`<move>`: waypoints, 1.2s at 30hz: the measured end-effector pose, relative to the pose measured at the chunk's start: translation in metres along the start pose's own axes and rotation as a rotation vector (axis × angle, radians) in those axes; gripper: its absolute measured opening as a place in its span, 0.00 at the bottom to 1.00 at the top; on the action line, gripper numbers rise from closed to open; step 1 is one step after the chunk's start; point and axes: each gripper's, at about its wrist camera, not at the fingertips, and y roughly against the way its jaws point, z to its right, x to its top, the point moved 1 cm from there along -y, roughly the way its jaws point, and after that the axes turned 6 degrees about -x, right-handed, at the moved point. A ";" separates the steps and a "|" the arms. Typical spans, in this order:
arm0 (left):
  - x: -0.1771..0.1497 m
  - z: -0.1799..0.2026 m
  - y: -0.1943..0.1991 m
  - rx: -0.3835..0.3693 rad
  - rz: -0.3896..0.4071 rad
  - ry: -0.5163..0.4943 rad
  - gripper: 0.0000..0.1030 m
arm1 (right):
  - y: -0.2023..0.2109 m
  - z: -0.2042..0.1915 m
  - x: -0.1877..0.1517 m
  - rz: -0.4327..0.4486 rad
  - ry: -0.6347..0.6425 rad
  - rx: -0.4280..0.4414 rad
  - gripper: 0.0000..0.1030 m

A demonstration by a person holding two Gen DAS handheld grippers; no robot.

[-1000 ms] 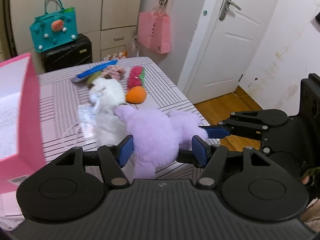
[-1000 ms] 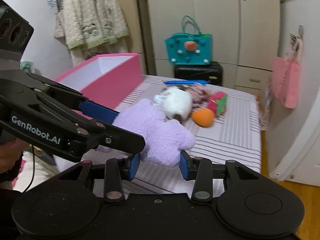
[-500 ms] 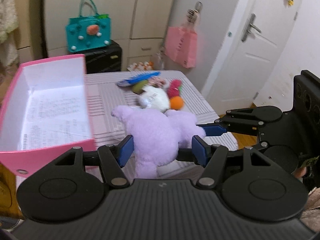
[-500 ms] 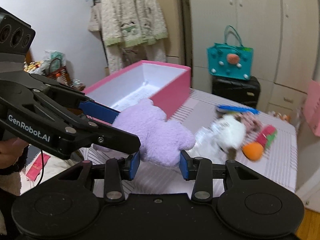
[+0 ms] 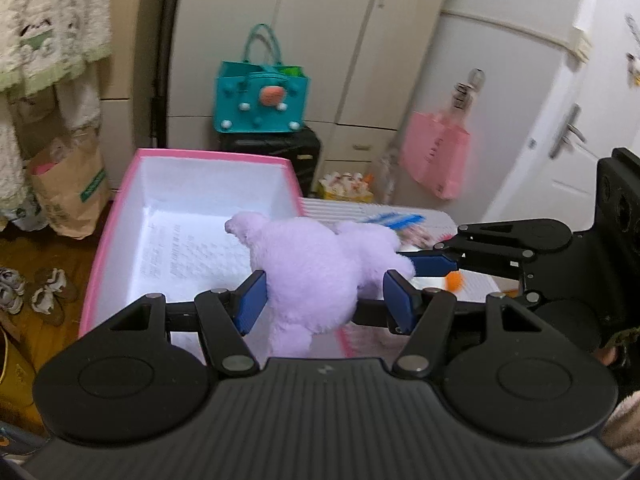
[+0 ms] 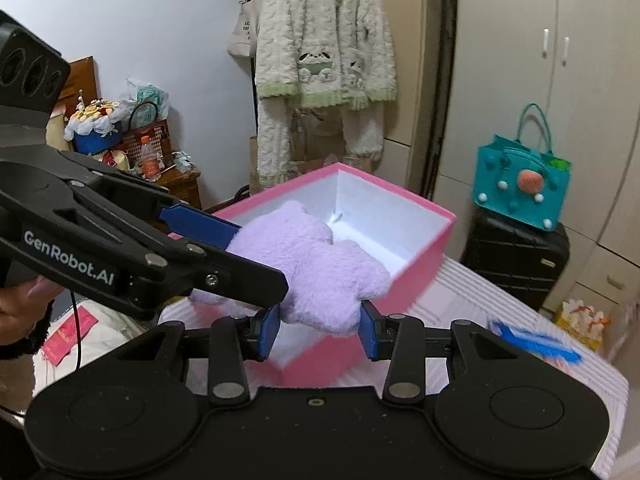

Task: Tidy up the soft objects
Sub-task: 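Carry the lilac bear with the left gripper over the pink box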

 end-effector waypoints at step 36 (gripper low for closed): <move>0.064 -0.143 -0.160 0.202 -0.225 0.237 0.60 | -0.230 0.038 0.070 -0.265 0.149 0.023 0.45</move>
